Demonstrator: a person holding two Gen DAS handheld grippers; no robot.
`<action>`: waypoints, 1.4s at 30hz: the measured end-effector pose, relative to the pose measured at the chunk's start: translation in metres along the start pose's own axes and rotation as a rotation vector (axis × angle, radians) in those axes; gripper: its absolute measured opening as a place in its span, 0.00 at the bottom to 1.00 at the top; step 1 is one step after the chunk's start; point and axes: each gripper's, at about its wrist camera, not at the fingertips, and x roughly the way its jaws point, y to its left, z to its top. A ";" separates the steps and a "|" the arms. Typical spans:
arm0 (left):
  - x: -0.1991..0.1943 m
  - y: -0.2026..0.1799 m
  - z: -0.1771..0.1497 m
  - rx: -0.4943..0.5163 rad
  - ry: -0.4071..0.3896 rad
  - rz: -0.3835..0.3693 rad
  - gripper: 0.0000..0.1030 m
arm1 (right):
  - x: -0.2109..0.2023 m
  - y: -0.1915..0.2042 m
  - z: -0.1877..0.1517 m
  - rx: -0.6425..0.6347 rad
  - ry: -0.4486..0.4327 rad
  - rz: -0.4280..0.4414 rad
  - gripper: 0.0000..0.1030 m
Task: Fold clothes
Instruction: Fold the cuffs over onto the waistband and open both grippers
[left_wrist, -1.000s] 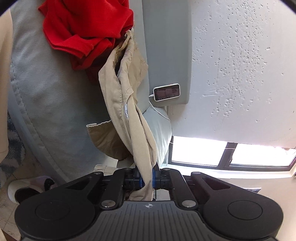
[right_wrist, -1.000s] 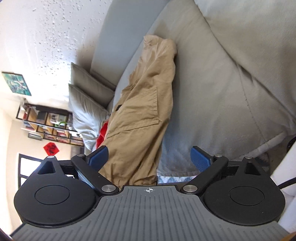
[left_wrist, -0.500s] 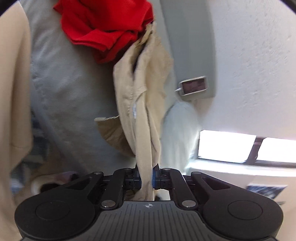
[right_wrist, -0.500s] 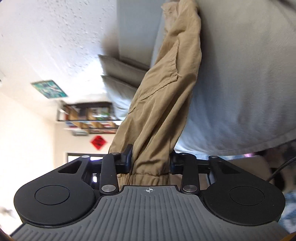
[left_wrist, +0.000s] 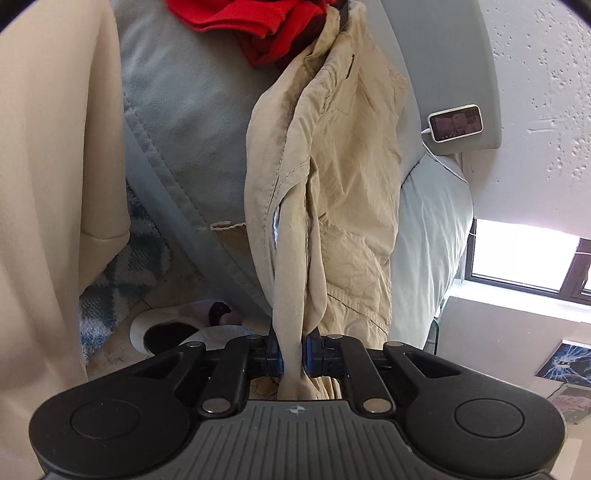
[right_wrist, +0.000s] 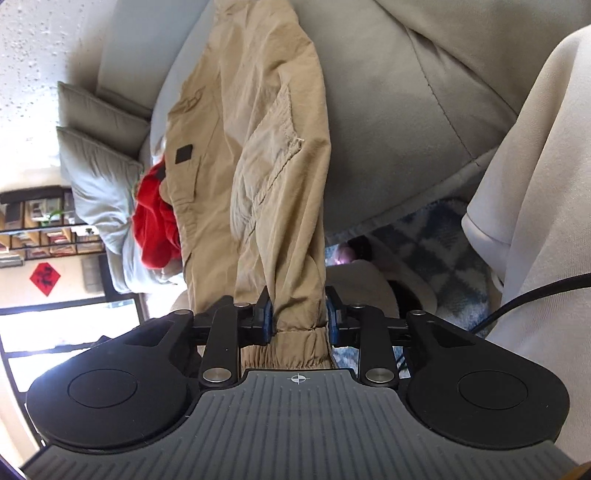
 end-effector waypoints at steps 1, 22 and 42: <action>0.000 -0.004 0.000 0.012 -0.002 0.005 0.08 | -0.002 0.005 -0.001 -0.016 -0.004 -0.008 0.29; 0.021 -0.115 0.090 0.188 -0.191 0.091 0.38 | -0.007 0.071 0.096 -0.027 -0.127 0.061 0.37; 0.001 -0.068 0.041 0.648 -0.511 0.402 0.76 | -0.029 0.055 0.092 -0.243 -0.417 -0.095 0.83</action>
